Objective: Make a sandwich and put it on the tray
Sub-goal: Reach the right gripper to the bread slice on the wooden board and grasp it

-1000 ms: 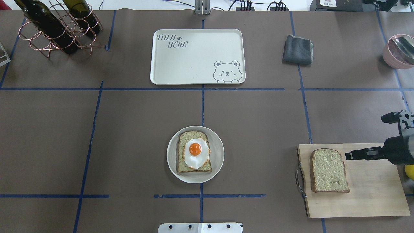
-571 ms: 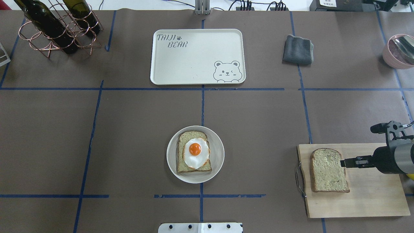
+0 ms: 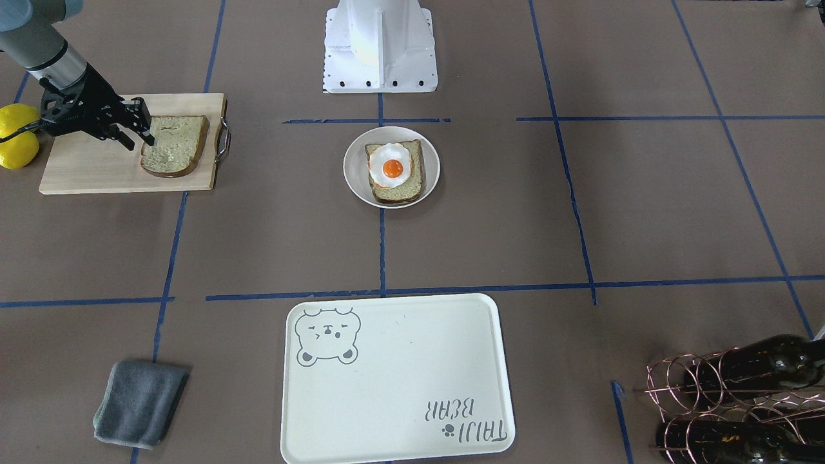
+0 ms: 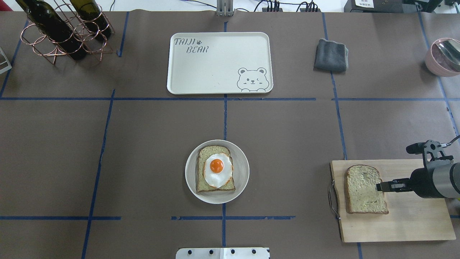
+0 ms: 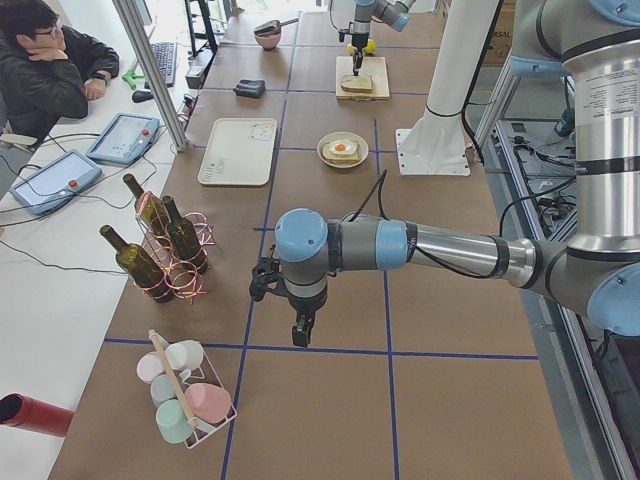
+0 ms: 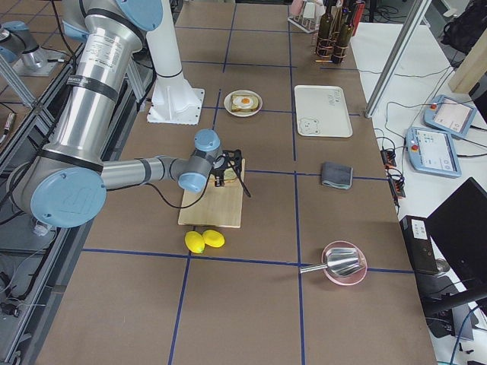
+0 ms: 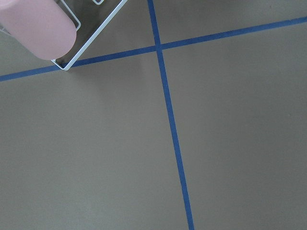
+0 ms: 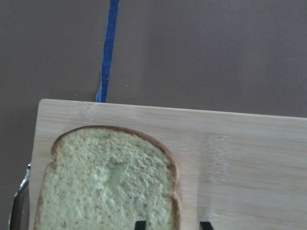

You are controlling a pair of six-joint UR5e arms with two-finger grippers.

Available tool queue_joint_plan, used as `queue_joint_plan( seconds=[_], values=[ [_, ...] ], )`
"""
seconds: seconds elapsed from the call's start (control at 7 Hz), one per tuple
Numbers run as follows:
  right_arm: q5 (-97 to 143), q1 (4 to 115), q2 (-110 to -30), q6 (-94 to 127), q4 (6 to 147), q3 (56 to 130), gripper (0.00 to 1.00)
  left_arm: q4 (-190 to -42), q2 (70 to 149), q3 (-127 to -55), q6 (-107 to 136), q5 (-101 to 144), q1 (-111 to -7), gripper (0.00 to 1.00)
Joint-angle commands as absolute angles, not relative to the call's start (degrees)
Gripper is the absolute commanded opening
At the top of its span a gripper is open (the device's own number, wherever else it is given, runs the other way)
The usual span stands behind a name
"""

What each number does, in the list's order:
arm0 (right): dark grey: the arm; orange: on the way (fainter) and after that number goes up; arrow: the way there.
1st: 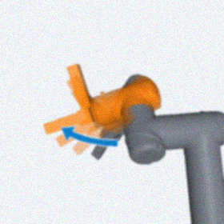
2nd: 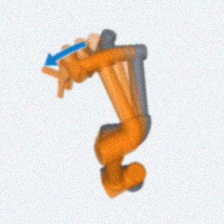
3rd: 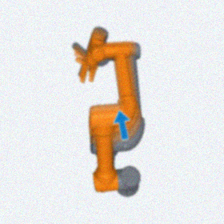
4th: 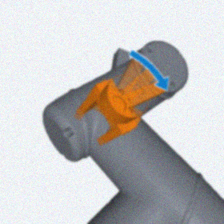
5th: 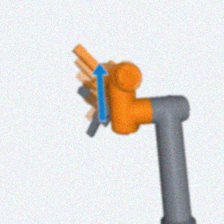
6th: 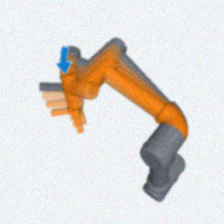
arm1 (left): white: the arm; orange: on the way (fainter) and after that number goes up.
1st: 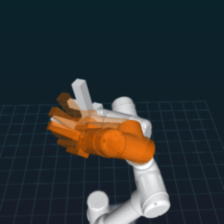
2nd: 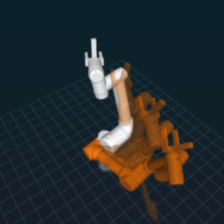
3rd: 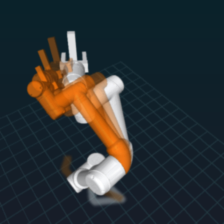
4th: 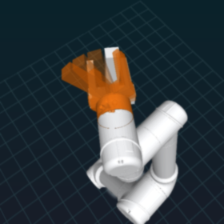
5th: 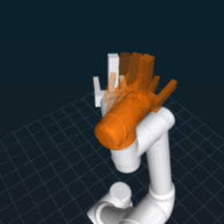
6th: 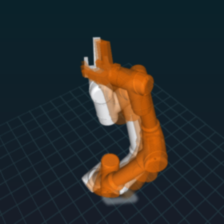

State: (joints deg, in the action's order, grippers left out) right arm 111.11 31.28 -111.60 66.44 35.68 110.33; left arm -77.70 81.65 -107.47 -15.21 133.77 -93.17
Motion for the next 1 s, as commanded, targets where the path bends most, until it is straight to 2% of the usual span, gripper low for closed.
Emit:
queue_joint_plan(
  seconds=[0.0, 0.29, 0.43, 0.86],
  values=[
    [111.09, 30.67, -111.36, 66.45, 35.68, 109.86, 0.4, -77.7, 81.65, -107.49, -15.21, 133.77, -93.25, 1.0],
    [111.09, 30.5, -111.36, 66.45, 35.68, 109.86, 0.21, -77.7, 81.65, -107.49, -15.21, 133.77, -93.25, 1.0],
    [111.09, 30.41, -111.27, 66.36, 35.68, 109.86, 0.0, -77.7, 81.65, -107.49, -15.21, 133.77, -93.25, 1.0],
    [111.44, 30.58, -111.09, 66.36, 35.51, 110.82, 0.0, -77.7, 81.65, -107.49, -15.21, 133.68, -93.25, 1.0]
  ],
)
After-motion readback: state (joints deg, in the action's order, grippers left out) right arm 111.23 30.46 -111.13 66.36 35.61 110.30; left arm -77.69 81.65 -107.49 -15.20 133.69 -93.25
